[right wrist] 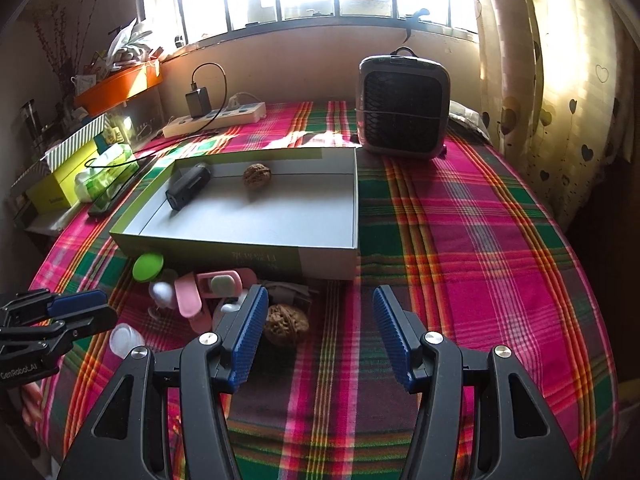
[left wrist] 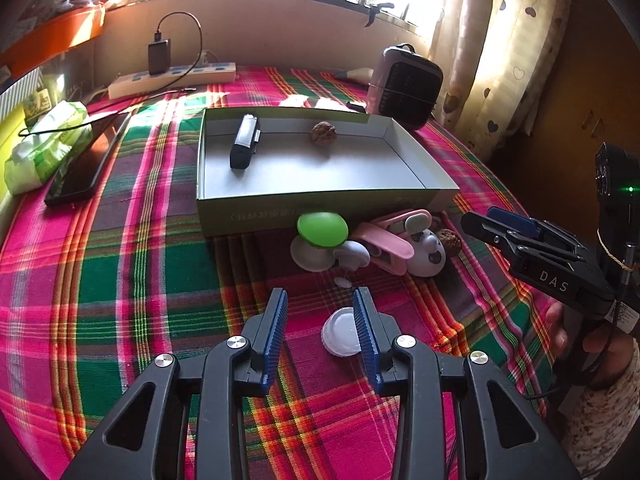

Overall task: Organize objects
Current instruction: 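Withdraw both open tools from the box toward the remaining objects, then grasp the small white jar with the left tool while the right tool grasps the second walnut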

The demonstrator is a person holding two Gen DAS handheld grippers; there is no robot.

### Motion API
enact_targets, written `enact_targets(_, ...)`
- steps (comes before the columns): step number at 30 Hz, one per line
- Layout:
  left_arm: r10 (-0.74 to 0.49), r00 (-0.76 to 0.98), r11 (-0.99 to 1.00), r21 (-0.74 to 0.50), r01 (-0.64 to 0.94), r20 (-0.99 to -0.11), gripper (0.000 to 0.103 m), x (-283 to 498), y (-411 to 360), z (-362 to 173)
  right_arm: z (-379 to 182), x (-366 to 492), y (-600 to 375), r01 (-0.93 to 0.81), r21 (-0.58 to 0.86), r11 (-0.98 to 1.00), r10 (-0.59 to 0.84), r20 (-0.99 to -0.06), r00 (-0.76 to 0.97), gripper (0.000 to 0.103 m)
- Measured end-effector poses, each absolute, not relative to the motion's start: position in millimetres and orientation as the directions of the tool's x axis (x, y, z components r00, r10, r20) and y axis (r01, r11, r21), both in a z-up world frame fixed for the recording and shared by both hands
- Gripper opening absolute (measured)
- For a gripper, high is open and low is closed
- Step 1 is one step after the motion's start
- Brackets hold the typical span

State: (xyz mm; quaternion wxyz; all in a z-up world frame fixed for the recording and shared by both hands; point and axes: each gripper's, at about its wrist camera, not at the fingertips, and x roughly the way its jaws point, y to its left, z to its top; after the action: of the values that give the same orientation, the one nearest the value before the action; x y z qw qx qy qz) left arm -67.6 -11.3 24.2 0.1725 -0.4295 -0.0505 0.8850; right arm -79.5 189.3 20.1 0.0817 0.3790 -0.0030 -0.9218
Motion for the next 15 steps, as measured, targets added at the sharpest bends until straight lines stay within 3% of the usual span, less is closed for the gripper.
enact_targets(15,0.373,-0.527,-0.922,-0.241,-0.303,-0.764,0.035,-58,3,14,4,-84,190,0.191,0.120,-0.974,-0.217,-0.732,-0.646,0.056)
